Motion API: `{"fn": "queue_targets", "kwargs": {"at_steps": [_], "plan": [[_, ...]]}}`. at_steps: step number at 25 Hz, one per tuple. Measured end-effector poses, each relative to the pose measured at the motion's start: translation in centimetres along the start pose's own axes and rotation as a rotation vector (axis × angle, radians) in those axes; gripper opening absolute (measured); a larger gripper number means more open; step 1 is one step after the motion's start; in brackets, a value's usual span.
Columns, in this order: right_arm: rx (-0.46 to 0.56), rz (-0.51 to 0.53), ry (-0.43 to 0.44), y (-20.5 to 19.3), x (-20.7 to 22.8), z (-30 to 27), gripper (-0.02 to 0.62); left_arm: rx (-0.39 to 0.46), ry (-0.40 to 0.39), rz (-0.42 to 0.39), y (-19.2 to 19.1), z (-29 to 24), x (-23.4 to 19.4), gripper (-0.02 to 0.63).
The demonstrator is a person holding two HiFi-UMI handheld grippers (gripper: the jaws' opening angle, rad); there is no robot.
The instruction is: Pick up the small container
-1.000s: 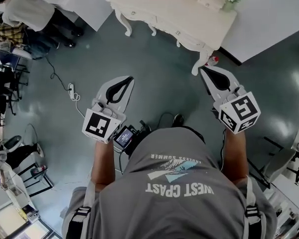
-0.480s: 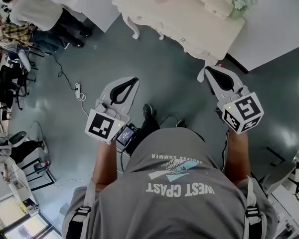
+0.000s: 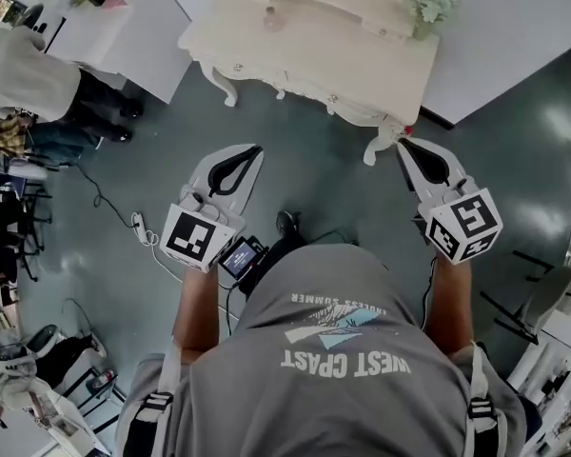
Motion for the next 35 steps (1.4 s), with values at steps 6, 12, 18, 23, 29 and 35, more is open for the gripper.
{"fn": "queue_targets", "kwargs": {"at_steps": [6, 12, 18, 23, 29, 35], "plan": [[0.005, -0.003, -0.097, 2.6, -1.1, -4.1, 0.002, 0.058, -0.1, 0.007, -0.8, -2.0, -5.6, 0.003], [-0.01, 0.007, -0.155, 4.1, -1.7, -7.6, 0.002, 0.084, -0.163, 0.02, -2.0, -3.4, -9.4, 0.003], [-0.038, 0.019, -0.159, 5.3, -0.7, -10.6, 0.002, 0.085, -0.163, 0.044, -3.0, -4.9, -12.5, 0.003], [-0.055, 0.026, -0.111, 6.0, 2.0, -13.4, 0.002, 0.056, -0.123, 0.066, -4.1, -7.0, -14.2, 0.003], [-0.059, 0.039, -0.004, 6.6, 7.2, -17.2, 0.002, 0.012, -0.027, 0.08, -4.7, -10.7, -15.7, 0.003], [-0.05, 0.065, 0.12, 8.3, 13.3, -19.7, 0.002, -0.024, 0.084, 0.082, -3.2, -15.1, -15.9, 0.003]]}}
Point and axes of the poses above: the fingertips, and each gripper's own axes: z backward along the fingers, x to its right, y out of its top, the point moved 1 cm from there along z, backward along the fingers, and after that the axes turned 13 degrees about y, right-handed, at the moved point
